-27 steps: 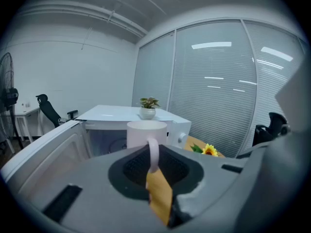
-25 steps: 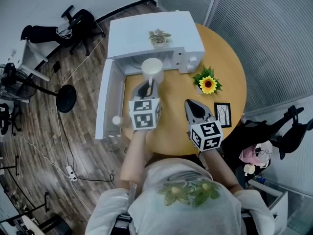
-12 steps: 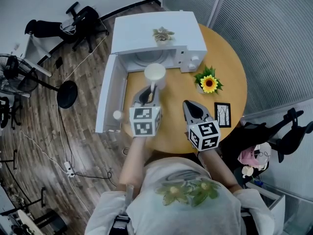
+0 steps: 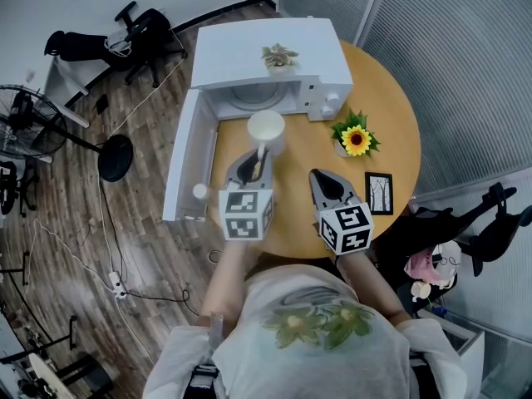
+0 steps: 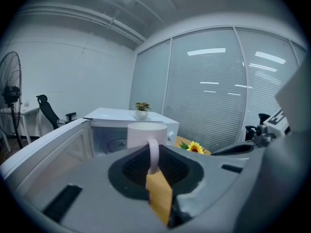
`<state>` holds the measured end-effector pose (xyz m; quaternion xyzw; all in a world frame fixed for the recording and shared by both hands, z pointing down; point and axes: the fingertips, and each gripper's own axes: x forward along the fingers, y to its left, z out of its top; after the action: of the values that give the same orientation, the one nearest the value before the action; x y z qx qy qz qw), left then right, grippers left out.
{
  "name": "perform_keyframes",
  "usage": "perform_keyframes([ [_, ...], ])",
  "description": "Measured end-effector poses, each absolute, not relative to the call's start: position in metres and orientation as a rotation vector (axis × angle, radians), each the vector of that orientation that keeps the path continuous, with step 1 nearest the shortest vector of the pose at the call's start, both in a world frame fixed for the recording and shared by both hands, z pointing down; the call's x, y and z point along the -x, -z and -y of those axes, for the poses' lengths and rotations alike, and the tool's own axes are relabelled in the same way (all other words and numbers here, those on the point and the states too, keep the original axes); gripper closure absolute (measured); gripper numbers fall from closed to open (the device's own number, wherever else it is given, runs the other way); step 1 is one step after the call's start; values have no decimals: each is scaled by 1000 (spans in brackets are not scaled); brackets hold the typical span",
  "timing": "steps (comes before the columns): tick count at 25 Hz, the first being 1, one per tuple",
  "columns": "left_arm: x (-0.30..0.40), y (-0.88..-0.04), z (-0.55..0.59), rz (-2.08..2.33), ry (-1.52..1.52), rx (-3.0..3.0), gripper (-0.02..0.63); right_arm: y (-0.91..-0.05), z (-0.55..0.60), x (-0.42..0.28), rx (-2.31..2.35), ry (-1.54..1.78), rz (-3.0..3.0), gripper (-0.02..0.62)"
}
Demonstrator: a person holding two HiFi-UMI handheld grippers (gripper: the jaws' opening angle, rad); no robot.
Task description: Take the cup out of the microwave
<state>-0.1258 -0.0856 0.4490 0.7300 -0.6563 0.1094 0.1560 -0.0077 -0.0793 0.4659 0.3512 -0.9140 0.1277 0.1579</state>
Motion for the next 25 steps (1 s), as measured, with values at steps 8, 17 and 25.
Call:
perform_keyframes([
  [8,125,-447,73,1880,-295,-2113,552,-468,78,7,-1005,-365,2607,578],
  [17,123,-460,59,1835,-332,-2143,552,-473,78,5,-1015,-369,2597,578],
  [25,119,-470,60,1792,-326,-2145,552,-480,78,3,-1030,-385,2581,578],
])
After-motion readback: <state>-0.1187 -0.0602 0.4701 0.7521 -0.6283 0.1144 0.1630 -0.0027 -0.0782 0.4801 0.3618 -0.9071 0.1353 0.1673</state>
